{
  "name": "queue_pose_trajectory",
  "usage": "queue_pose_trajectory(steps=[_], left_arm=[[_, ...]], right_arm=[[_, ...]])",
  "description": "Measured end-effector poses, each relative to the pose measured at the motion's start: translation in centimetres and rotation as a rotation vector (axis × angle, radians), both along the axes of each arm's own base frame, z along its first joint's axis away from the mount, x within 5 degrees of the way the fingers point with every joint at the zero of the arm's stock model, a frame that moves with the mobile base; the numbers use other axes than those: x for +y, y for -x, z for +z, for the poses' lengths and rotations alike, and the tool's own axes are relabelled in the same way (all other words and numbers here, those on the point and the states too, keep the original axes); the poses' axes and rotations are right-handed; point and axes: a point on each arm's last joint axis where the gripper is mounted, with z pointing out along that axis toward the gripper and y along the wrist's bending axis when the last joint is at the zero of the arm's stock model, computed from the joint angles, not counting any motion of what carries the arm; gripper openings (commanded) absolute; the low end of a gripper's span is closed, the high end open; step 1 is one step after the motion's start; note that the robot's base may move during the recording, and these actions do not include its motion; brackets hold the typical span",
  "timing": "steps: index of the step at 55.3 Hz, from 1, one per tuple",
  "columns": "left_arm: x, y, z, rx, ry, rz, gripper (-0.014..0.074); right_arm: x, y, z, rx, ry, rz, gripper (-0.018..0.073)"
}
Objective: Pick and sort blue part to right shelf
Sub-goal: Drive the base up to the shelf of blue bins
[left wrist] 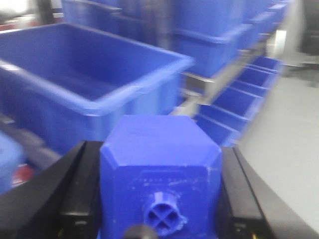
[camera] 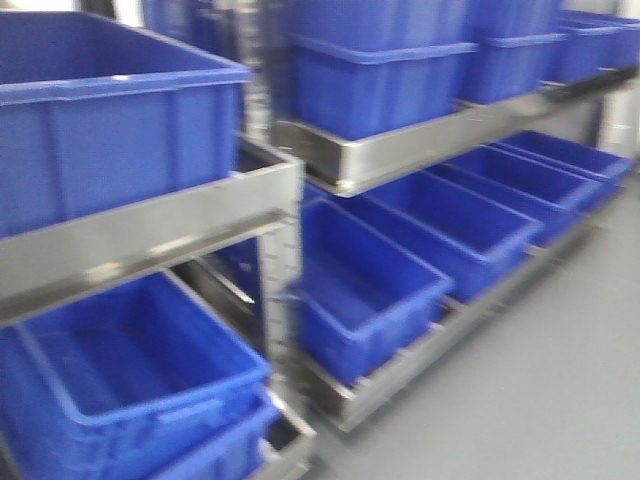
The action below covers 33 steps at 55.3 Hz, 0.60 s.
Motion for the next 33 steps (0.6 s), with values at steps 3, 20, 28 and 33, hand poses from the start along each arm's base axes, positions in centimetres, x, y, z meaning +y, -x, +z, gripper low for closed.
queue_pose_trajectory(steps=[3, 20, 28, 33], left_arm=[[0.00, 0.00, 0.00, 0.000, 0.000, 0.000, 0.0283], [0.00, 0.00, 0.00, 0.000, 0.000, 0.000, 0.0283], [0.00, 0.00, 0.00, 0.000, 0.000, 0.000, 0.0283], [0.00, 0.00, 0.00, 0.000, 0.000, 0.000, 0.0283]], right_arm=[[-0.02, 0.00, 0.00, -0.001, 0.005, -0.002, 0.0149], [-0.02, 0.00, 0.00, -0.001, 0.005, -0.002, 0.0149], [-0.02, 0.00, 0.00, -0.001, 0.005, -0.002, 0.0149], [0.00, 0.00, 0.00, 0.000, 0.000, 0.000, 0.0149]])
